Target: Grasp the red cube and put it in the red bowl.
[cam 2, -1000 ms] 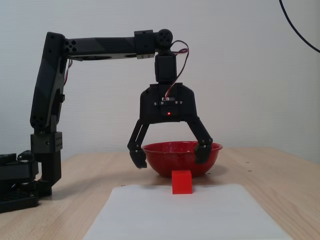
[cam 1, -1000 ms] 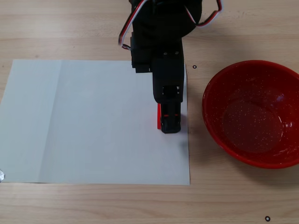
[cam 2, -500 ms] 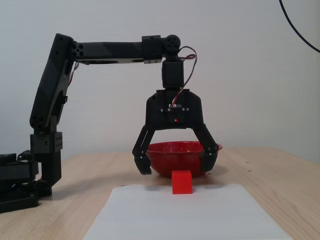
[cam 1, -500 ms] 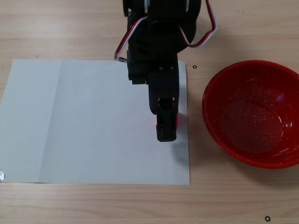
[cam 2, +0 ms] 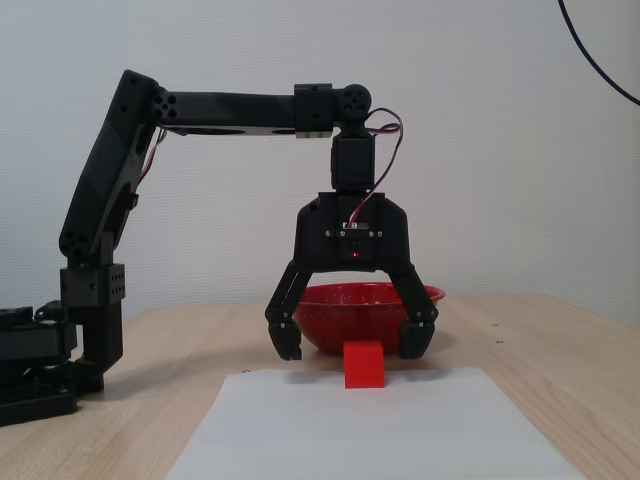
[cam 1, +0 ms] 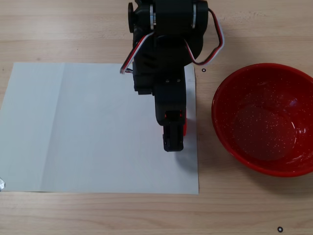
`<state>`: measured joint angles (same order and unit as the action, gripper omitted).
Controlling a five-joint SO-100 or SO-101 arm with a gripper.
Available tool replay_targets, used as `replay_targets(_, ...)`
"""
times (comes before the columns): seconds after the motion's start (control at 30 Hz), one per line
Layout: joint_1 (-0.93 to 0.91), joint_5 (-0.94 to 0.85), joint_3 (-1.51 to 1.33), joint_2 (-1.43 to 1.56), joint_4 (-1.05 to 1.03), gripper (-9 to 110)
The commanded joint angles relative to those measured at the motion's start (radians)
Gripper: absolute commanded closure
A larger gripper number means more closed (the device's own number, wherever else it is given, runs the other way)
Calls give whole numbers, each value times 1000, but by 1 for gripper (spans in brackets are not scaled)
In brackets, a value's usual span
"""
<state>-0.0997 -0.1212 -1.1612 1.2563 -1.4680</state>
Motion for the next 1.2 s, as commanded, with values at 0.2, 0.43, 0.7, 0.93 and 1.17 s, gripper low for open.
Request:
replay_targets(0.2,-18,8,150,12,15,44)
replay_targets(0.43,-20,6,190,-26,11,44)
replay_targets(0.7,-18,5,221,-58,9,45)
replay_targets(0.93,-21,2,238,-81,2,47)
replay_targets(1.17,-28,0,245,-92,3,48)
